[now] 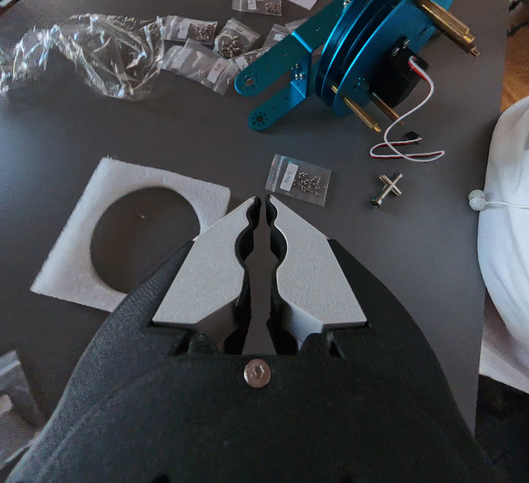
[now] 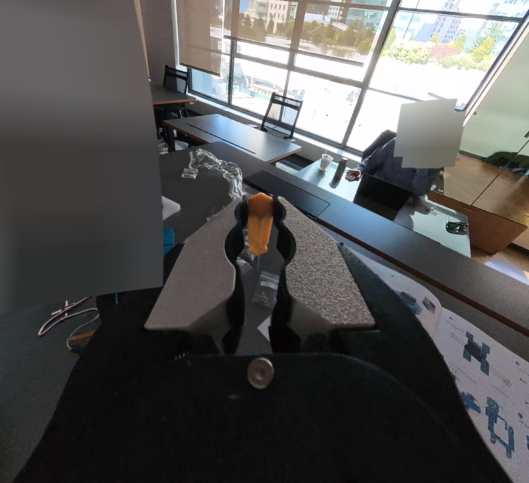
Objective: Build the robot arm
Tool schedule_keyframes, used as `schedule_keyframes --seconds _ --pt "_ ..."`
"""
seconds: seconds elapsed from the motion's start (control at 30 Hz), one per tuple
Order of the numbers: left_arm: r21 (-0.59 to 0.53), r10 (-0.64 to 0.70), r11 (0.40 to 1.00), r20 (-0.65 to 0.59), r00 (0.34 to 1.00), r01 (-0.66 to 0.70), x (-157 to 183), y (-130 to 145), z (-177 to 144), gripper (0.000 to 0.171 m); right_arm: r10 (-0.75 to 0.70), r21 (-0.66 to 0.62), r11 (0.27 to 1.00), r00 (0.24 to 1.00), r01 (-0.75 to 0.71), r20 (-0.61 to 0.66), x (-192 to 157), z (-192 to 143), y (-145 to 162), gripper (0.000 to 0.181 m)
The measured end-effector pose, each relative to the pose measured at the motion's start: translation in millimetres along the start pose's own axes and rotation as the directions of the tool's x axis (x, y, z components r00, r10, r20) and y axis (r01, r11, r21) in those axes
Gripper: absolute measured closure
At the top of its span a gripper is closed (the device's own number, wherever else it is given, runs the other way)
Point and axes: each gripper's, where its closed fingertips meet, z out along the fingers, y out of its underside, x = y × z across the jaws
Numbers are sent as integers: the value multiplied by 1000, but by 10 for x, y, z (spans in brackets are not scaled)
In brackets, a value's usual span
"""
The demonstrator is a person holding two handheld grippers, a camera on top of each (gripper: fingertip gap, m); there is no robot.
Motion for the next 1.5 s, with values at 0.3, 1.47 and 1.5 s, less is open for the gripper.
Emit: schedule_keyframes --seconds 0.3,1.47,1.5 --pt "-137 46 990 11 999 -44 -61 260 333 159 -88 -170 983 992 71 -94 143 -227 384 165" --pt "214 -4 975 -227 974 54 393 -435 181 171 -589 -505 292 568 813 575 -729 -205 2314 164" --pt "235 1 970 -260 966 62 434 -525 155 171 -573 -520 264 566 812 593 -670 -210 2346 165"
